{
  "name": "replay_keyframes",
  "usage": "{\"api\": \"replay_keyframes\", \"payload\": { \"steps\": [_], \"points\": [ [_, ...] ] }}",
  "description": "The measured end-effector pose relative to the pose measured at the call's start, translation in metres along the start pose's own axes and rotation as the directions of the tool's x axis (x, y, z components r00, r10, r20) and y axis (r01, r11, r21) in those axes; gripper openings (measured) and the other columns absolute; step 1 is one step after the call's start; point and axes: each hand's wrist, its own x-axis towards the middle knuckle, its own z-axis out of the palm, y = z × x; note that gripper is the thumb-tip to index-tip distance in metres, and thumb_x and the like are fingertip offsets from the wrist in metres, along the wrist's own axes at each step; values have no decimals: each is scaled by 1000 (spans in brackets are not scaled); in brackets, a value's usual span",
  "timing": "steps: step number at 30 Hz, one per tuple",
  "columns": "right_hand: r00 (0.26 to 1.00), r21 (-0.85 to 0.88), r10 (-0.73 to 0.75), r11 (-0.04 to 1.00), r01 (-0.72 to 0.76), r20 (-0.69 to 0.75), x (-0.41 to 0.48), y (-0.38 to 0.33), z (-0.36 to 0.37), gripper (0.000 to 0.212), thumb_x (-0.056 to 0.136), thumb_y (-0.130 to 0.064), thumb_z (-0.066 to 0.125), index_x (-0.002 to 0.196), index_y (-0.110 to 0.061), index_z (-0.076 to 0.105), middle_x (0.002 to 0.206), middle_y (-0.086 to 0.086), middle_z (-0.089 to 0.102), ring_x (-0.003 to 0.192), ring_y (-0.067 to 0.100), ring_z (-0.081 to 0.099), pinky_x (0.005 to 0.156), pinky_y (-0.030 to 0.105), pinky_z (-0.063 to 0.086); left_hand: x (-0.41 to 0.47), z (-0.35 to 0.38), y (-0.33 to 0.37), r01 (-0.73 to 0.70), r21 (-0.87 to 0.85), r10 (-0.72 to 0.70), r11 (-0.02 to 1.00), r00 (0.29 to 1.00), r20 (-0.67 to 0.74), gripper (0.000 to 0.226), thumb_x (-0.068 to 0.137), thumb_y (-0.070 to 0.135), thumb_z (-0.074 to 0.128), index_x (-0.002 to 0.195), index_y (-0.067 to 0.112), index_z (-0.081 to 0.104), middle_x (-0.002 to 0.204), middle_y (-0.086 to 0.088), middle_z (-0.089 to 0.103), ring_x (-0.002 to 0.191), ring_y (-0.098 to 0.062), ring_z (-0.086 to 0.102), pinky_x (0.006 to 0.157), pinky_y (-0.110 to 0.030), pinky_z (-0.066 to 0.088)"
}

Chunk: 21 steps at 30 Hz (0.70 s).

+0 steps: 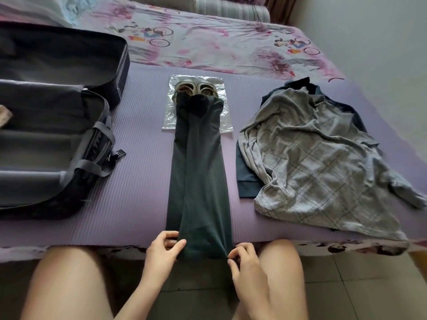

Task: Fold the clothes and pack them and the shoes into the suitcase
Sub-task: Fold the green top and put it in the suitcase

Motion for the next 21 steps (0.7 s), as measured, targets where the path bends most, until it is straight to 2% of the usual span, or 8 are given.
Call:
{"api": "replay_keyframes", "payload": {
  "steps": [3, 6, 9, 12, 15, 18, 21],
  "points": [
    [999, 84, 28, 996, -25, -44, 17, -5, -9, 7, 90, -21, 59, 90, -28, 57, 96, -11, 54, 80, 8, 56, 69, 26, 48, 2, -2, -1, -48, 133, 53, 990, 998, -37, 27, 82, 32, 69, 105, 26, 57, 96, 7, 63, 92, -8, 60, 82, -31, 55],
    [989, 139, 32, 990, -12, -142, 39, -16, -19, 2, 90, -27, 60, 92, -25, 60, 90, -9, 59, 85, 11, 57, 71, 26, 44, 2, -3, 0, -86, 203, 100, 975, 993, -61, 24, 85, 30, 66, 106, 24, 57, 93, 9, 62, 88, -5, 60, 76, -25, 54],
    [978, 132, 58, 991, -31, -201, 62, -28, -16, 22, 86, -36, 65, 101, -21, 61, 93, -5, 60, 92, 14, 54, 75, 29, 42, 1, -1, -2, -98, 307, 120, 947, 991, -52, 20, 86, 31, 64, 104, 21, 61, 90, 8, 63, 84, -3, 59, 69, -16, 47],
    [980, -1, 7, 1000, -7, -201, 78, -38, -4, 30, 83, -34, 69, 104, -16, 59, 96, 0, 56, 94, 20, 52, 80, 32, 42, 0, 2, -7, -80, 386, 87, 919, 996, 0, 20, 86, 35, 64, 101, 21, 62, 87, 9, 64, 80, -3, 61, 71, -20, 51],
    [979, 70, 122, 991, -112, -166, 85, -40, 0, 31, 83, -30, 70, 105, -15, 53, 100, 1, 56, 97, 20, 55, 80, 31, 41, -1, -2, -8, -64, 405, 63, 912, 998, 16, 21, 86, 39, 63, 99, 22, 63, 85, 10, 66, 77, -4, 63, 73, -24, 54],
    [965, 149, 203, 973, -179, -168, 82, -38, 3, 33, 81, -28, 71, 104, -17, 52, 93, -3, 56, 96, 18, 55, 76, 28, 38, -4, -14, -1, -102, 442, 168, 891, 979, -112, 18, 86, 44, 60, 88, 26, 61, 79, 13, 62, 72, -2, 59, 66, -23, 51],
    [956, 117, 239, 968, -221, -172, 73, -35, 7, 35, 80, -34, 72, 103, -17, 51, 91, -5, 56, 96, 16, 51, 78, 29, 38, -5, -21, 0, -143, 354, 246, 924, 932, -267, 18, 85, 34, 64, 95, 22, 55, 89, 8, 57, 80, -8, 57, 67, -22, 46]
  ]
}}
